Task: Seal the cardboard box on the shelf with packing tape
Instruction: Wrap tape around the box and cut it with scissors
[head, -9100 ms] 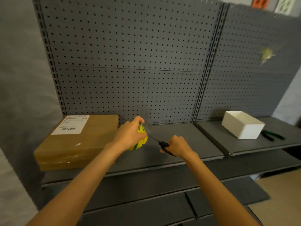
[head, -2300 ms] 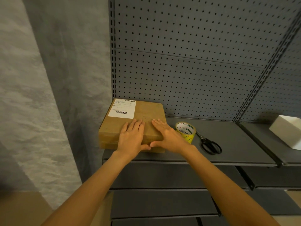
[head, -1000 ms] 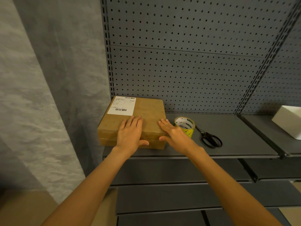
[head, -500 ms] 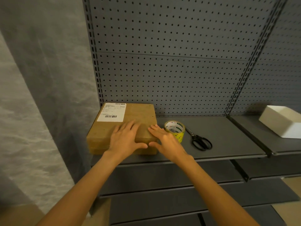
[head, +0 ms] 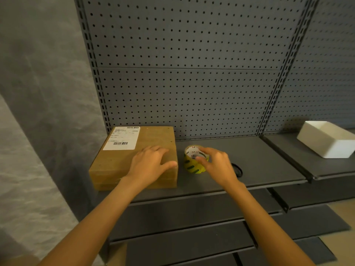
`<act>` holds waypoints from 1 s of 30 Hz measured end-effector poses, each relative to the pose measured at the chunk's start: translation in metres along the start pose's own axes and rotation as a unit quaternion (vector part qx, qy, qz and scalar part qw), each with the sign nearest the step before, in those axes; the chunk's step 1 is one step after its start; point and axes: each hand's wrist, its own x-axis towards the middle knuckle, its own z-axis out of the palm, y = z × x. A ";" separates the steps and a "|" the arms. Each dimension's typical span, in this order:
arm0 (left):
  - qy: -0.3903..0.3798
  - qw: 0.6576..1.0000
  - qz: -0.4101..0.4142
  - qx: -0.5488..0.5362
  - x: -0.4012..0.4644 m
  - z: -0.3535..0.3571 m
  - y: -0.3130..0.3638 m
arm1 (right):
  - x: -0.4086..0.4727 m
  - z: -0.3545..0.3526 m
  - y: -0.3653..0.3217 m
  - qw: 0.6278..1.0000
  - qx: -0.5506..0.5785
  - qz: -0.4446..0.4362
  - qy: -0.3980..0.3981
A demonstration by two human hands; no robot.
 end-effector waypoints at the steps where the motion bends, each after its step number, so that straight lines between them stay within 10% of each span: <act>1: 0.011 1.000 0.012 -0.004 0.005 0.001 0.009 | 0.000 -0.005 0.011 0.999 -0.027 0.021 0.003; 16: -0.145 0.977 0.131 0.084 0.073 0.045 0.082 | -0.016 -0.002 0.072 0.965 -0.227 0.090 -0.093; 23: -0.099 0.988 0.098 -0.071 0.071 0.037 0.065 | -0.004 -0.030 0.061 0.988 0.088 0.127 -0.027; 30: -0.001 0.982 0.115 -0.151 0.037 0.007 0.050 | 0.019 -0.056 0.020 0.950 0.267 0.090 -0.132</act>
